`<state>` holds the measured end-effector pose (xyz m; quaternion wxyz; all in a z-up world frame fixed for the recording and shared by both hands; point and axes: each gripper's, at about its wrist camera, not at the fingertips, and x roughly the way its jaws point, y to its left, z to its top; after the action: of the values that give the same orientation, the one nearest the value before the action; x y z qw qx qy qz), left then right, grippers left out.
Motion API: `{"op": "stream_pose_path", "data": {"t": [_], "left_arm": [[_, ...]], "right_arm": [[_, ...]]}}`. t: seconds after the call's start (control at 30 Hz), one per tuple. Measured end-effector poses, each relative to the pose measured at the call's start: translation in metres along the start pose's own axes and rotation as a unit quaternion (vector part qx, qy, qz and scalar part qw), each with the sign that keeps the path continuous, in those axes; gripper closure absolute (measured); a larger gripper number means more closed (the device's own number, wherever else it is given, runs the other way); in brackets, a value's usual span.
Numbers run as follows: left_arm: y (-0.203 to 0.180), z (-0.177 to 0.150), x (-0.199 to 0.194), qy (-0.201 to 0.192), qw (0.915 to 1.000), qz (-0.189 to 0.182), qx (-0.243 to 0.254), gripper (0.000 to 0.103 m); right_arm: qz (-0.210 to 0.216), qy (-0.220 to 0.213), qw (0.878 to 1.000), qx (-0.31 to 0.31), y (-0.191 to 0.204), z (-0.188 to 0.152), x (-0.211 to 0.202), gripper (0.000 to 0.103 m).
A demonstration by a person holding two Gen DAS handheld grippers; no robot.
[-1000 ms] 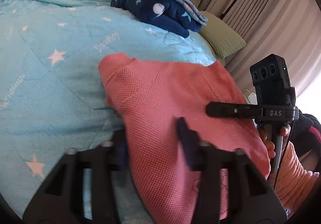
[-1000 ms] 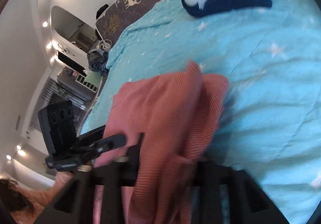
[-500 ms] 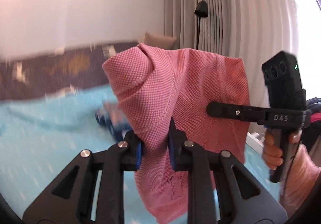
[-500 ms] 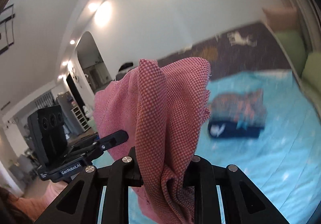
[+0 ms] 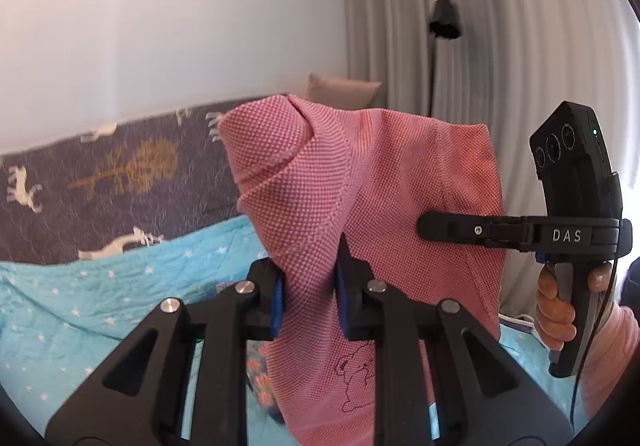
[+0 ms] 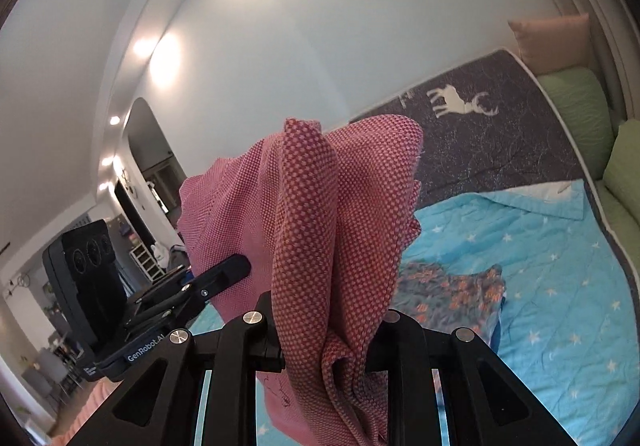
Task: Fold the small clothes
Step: 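Grasp the folded sweater with both grippers and lift it toward the navy stack, then lower the sweater onto the navy clothing stack and open both grippers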
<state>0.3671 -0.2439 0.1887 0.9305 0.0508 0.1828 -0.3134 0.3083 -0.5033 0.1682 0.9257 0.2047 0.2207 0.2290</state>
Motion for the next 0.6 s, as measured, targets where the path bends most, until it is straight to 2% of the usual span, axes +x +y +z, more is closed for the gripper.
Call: {"op": "stream_pose_path", "data": {"t": [0.1,0.17,0.23,0.33,0.37,0.4,0.47,0.6], "left_arm": [[0.023,-0.020,0.053,0.031,0.9989,0.020,-0.028,0.080],[0.038,-0.043,0.098,0.068,0.9949,0.058,-0.047,0.077],[0.053,-0.073,0.142,0.112,0.9861,0.112,-0.052,0.077],[0.061,-0.123,0.190,0.171,0.9706,0.170,-0.010,0.076],[0.058,-0.129,0.190,0.159,0.9715,0.176,-0.005,0.077],[0.058,-0.134,0.187,0.142,0.9740,0.177,-0.009,0.077],[0.060,-0.134,0.182,0.133,0.9778,0.160,-0.025,0.076],[0.042,-0.125,0.171,0.135,0.9748,0.176,0.024,0.074]], "right_arm": [[-0.004,0.018,1.000,0.024,-0.036,0.001,0.049,0.077],[-0.023,0.041,0.998,0.036,-0.062,-0.008,0.089,0.072],[-0.073,0.067,0.994,0.047,-0.091,-0.027,0.131,0.061],[-0.163,0.094,0.981,0.048,-0.126,-0.054,0.172,0.053],[-0.188,0.107,0.975,0.045,-0.135,-0.065,0.181,0.052],[-0.200,0.120,0.971,0.044,-0.143,-0.077,0.189,0.045],[-0.195,0.108,0.973,0.057,-0.153,-0.090,0.189,0.040],[-0.198,0.082,0.973,0.088,-0.154,-0.092,0.163,0.039]]}}
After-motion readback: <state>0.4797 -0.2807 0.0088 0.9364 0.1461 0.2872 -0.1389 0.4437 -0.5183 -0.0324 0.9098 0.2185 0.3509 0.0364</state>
